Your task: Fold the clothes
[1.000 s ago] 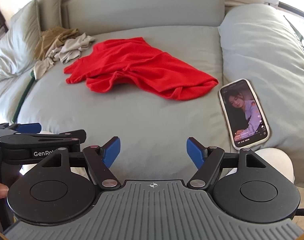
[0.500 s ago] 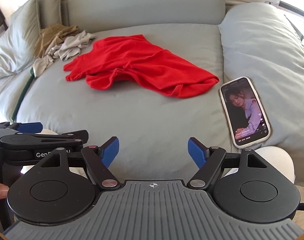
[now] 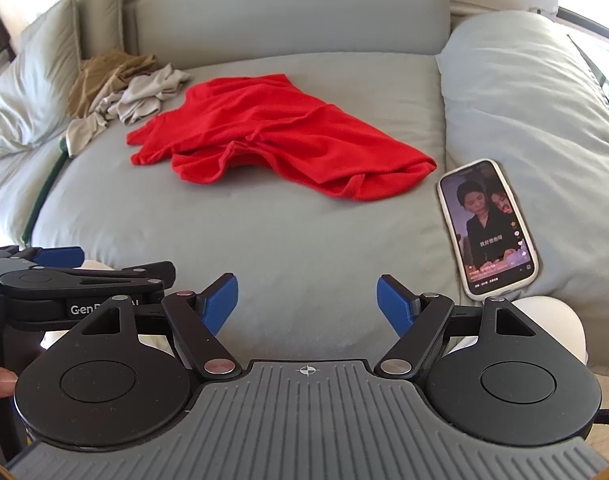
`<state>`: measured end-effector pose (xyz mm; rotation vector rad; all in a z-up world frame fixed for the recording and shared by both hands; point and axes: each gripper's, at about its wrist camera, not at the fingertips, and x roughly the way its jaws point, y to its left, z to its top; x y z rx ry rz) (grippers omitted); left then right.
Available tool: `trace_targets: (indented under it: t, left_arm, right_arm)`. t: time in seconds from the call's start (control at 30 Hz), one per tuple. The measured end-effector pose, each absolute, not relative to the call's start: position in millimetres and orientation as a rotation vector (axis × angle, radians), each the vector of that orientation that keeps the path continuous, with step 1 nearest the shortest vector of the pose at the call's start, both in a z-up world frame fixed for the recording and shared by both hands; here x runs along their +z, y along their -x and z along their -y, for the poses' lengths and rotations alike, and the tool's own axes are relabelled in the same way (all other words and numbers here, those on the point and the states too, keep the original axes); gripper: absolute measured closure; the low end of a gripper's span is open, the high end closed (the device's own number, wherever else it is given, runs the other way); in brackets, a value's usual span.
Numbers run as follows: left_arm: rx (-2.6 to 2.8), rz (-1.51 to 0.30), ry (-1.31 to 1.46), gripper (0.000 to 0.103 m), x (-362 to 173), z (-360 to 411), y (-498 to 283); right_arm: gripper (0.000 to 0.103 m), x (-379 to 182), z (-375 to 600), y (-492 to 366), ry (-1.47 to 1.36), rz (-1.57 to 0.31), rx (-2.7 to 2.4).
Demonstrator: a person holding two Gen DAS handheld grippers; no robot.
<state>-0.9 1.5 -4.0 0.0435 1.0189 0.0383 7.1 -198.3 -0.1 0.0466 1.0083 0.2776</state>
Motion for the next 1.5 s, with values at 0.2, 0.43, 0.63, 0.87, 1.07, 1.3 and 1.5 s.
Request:
trace_targets:
  t: [0.2, 0.43, 0.63, 0.87, 1.07, 1.3, 1.5]
  left_arm:
    - [0.037, -1.023, -0.04, 0.001, -3.8, -4.0, 0.9]
    - [0.036, -1.021, -0.039, 0.001, -3.2, -4.0, 0.8]
    - [0.036, -1.022, -0.036, 0.001, -3.5, -4.8, 0.7]
    - [0.032, -1.025, -0.035, 0.001, -3.7, -4.5, -0.3]
    - [0.032, -1.027, -0.034, 0.001, -4.2, -4.9, 0.1]
    - [0.055, -1.045, -0.02, 0.001, -9.7, -10.2, -4.1]
    - [0.082, -1.058, -0.051, 0.001, -14.8, -10.3, -9.0]
  right_arm:
    - [0.024, -0.7, 199.0, -7.2, -0.047, -1.009, 0.278]
    - [0.023, -0.3, 198.9, -6.3, -0.047, -1.005, 0.276]
    - [0.022, -0.7, 199.0, -6.0, -0.046, -1.004, 0.274]
    - [0.021, -0.4, 198.6, -7.4, -0.045, -1.006, 0.272]
    - [0.021, -1.1, 199.3, -9.1, -0.044, -1.01, 0.272]
    - [0.02, -4.7, 201.6, -12.5, -0.055, -1.025, 0.267]
    - [0.02, -11.7, 204.8, -20.8, -0.068, -1.039, 0.253]
